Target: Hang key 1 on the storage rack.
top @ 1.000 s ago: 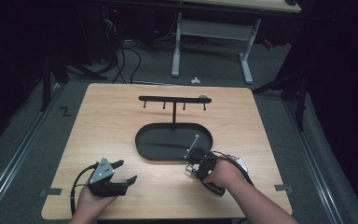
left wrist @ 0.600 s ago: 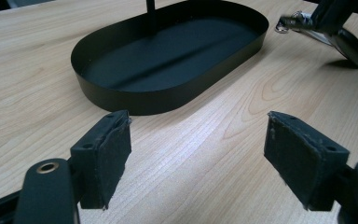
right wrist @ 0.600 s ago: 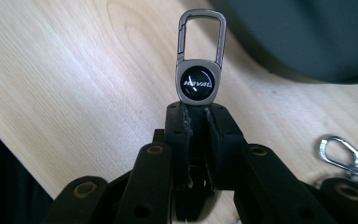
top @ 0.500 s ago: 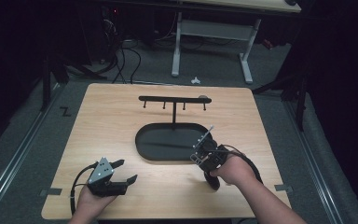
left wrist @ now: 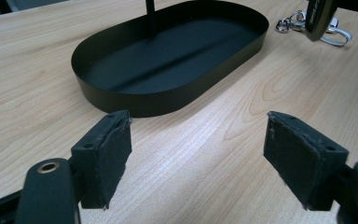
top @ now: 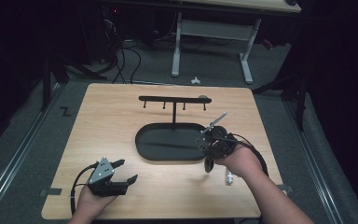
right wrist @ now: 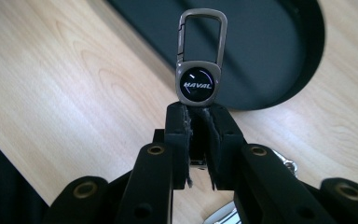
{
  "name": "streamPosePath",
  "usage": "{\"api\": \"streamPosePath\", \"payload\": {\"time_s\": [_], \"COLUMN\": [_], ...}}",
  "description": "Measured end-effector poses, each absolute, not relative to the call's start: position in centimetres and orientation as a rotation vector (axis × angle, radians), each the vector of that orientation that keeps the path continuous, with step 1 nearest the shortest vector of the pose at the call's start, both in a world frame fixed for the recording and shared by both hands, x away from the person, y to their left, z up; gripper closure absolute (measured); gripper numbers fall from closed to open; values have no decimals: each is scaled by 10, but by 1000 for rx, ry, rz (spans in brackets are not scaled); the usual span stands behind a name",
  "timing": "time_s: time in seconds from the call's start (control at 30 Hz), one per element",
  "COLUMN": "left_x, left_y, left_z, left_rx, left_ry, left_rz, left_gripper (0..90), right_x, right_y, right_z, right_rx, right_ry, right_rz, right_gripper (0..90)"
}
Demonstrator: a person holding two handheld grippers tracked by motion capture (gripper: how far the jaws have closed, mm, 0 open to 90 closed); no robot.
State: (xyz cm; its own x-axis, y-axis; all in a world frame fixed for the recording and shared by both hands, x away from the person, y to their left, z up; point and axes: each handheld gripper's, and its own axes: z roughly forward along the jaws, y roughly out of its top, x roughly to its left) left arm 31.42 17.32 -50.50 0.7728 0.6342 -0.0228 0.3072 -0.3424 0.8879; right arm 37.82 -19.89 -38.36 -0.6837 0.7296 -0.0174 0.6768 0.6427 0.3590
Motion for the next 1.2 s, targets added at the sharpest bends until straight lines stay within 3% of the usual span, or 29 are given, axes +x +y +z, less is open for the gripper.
{"api": "streamPosePath", "payload": {"time_s": [1.2], "left_x": [311], "left_y": [178], "left_z": [-504], "left_rx": [1947], "left_ry": [713], "left_rz": [434], "left_gripper": [237], "right_x": [429], "right_y": [-169], "right_z": [-340], "right_rx": [1145], "right_ry": [2558], "right_rz": [587], "right_gripper": [803]}}
